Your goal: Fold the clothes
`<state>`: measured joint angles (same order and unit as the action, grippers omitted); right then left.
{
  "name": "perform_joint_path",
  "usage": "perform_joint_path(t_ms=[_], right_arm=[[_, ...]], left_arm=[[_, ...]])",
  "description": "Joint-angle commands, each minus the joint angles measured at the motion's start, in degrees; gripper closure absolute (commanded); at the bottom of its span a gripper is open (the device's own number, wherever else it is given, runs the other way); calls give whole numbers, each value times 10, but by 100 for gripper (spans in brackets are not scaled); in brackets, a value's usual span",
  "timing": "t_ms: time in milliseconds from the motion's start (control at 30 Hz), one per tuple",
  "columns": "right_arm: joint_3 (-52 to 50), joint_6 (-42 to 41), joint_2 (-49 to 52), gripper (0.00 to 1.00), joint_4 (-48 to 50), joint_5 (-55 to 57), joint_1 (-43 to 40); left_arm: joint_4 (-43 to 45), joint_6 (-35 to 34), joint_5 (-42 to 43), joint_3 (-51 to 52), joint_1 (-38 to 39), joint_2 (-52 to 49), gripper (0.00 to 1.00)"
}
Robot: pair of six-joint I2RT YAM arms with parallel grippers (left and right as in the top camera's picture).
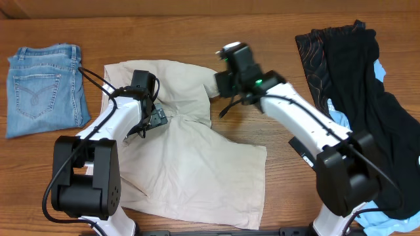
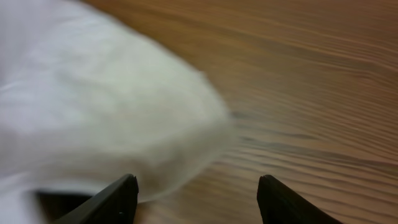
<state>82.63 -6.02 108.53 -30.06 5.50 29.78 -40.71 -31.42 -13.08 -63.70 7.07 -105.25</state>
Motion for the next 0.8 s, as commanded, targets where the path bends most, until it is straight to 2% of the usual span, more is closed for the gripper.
perform_joint_path(t_ms=[0,100,167,233,367,433,667,767], right_arm=[[18,-15,-20,32,-12,11,-63],[9,-8,-20,32,-35,-78,-98],[-21,27,-20,32,-34,-136,-109],[-48,53,-18,32,-24,-153,-110],[-116,166,-16,32,29,-202,-96],[-141,194,-16,28,58,-202,-87],[-182,195,-4,20,162,-217,-48],[-182,148,25,19,214,-216,-29]], left_arm=[[-1,-3,1,-5,-2,-9,0],[0,-3,7,-5,-3,-9,0],[-1,-3,7,-5,-3,-9,0],[-3,-3,7,-5,-3,-9,0],[-4,-3,7,-5,-3,-9,0],[-4,-3,7,-5,-3,-9,0],[-6,-3,9,-5,-3,-9,0],[-6,-3,9,-5,-3,-9,0]])
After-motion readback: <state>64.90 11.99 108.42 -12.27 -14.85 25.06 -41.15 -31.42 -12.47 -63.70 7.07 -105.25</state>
